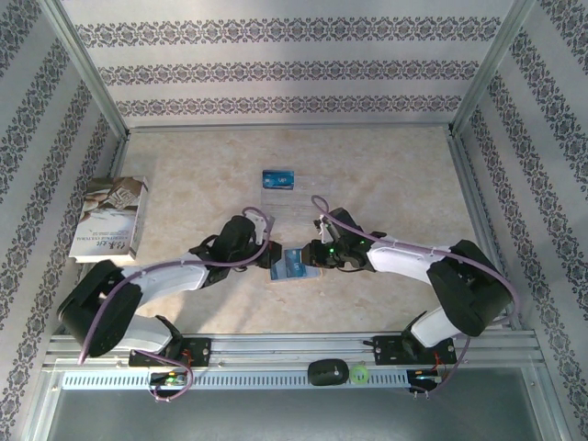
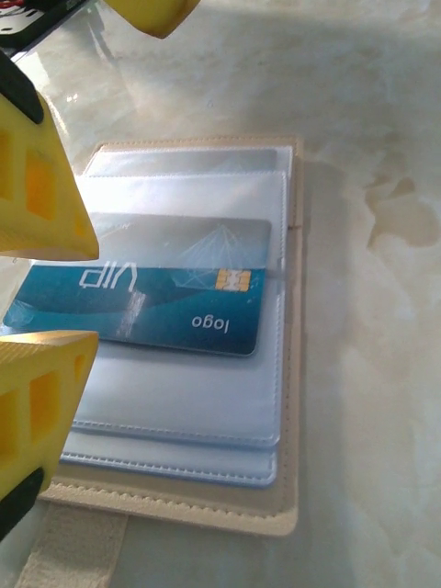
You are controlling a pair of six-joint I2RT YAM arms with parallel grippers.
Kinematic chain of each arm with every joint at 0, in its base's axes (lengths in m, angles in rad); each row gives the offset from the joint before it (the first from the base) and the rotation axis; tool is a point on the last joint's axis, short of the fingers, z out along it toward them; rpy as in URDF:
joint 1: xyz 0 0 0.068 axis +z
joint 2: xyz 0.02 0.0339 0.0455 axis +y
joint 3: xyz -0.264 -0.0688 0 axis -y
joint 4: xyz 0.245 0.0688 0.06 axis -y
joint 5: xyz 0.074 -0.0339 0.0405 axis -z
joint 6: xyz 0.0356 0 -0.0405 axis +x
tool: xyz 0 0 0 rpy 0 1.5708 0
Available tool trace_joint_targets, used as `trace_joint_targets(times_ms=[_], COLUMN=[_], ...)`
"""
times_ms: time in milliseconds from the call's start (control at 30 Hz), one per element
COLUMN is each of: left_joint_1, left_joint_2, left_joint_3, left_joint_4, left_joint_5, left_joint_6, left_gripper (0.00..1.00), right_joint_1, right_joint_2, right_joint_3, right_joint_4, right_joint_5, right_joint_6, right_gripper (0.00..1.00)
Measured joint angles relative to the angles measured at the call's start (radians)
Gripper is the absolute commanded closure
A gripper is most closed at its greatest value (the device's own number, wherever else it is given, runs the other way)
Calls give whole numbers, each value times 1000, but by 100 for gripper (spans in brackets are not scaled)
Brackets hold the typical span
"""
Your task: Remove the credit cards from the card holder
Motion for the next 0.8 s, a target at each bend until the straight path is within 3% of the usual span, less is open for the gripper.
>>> trace_joint_targets(times_ms=[233, 800], left_joint_1=[-18, -19], left_joint_2=[171, 178], left_joint_3=[14, -26], left_joint_4=[53, 85], left_joint_5=[25, 6], left_joint_6=[-7, -7], left_gripper=[93, 96], right_joint_1=[-2, -21], right_joint_2=[32, 110], right_joint_3=[2, 8], right_joint_4=[19, 86], right_joint_5=[-26, -85], right_joint_6=[0, 12], right_gripper=[72, 73])
